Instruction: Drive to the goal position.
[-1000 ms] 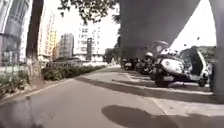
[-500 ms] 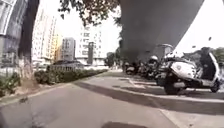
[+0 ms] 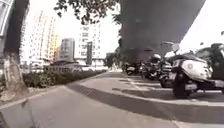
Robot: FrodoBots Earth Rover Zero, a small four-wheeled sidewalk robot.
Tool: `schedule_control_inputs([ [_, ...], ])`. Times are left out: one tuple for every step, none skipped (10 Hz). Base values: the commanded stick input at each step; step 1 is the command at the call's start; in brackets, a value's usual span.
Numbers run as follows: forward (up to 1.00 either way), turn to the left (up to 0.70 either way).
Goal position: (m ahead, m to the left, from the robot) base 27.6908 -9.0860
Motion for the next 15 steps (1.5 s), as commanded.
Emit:
schedule_control_inputs([
  [0.70,0.00],
  [0.70,0.00],
  [0.70,0.00],
  [0.70,0.00],
  [0.70,0.00],
  [0.70,0.00],
  [0.70,0.00],
  [0.70,0.00],
  [0.70,0.00],
  [0.70,0.00],
  [0.70,0.00],
  [0.70,0.00],
  [0.70,0.00],
  [0.70,0.00],
  [0.70,0.00],
])
